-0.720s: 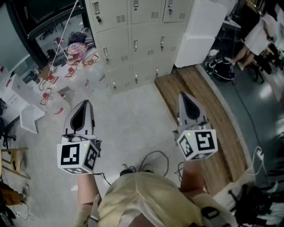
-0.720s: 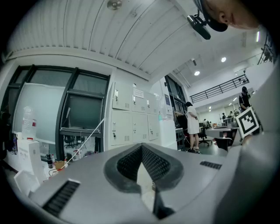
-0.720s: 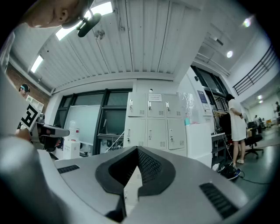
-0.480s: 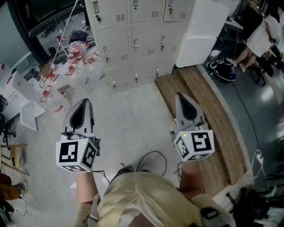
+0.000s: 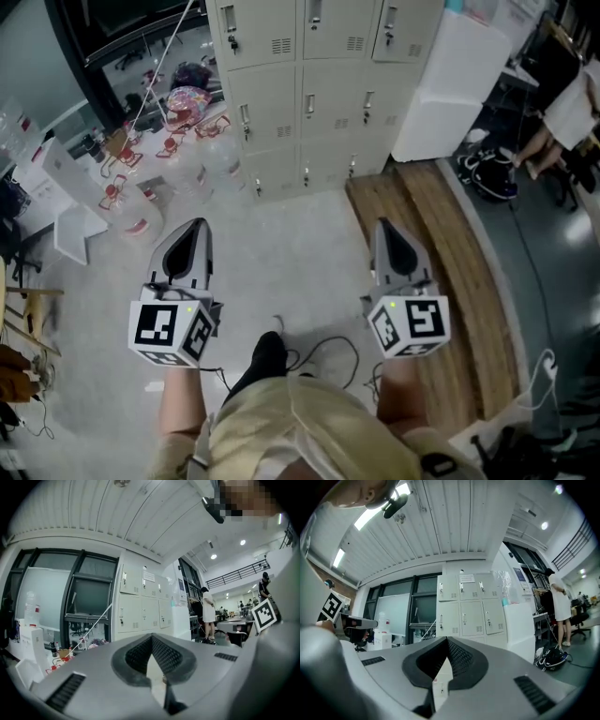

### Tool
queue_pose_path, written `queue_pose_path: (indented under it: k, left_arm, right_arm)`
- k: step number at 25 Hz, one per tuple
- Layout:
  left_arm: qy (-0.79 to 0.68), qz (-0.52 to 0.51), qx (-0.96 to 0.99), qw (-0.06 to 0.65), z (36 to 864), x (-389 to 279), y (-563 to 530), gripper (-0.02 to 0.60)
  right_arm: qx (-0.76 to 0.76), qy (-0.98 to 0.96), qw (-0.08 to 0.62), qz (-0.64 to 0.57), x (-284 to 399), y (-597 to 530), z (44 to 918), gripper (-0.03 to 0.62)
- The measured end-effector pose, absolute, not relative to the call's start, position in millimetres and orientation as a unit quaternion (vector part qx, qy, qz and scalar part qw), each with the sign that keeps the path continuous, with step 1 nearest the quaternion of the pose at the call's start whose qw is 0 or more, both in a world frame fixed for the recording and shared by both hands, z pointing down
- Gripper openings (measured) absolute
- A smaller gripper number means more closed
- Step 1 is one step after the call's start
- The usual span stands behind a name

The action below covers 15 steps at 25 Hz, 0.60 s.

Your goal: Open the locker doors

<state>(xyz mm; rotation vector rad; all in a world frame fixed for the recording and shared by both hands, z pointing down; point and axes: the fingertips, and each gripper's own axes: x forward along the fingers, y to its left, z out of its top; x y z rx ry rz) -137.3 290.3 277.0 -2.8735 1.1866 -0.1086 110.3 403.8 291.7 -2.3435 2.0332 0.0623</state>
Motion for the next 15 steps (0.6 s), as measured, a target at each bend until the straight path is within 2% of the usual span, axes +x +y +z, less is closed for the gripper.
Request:
queue_pose_path:
  k: [15]
  left_arm:
    - [0.357,-0.037,-0.933,0.031,272.7,-104.9,148.9,0.003]
  right_arm:
    - [-0.711,0.701,0.031,0.043,95.3,256.0,262.6,0.005]
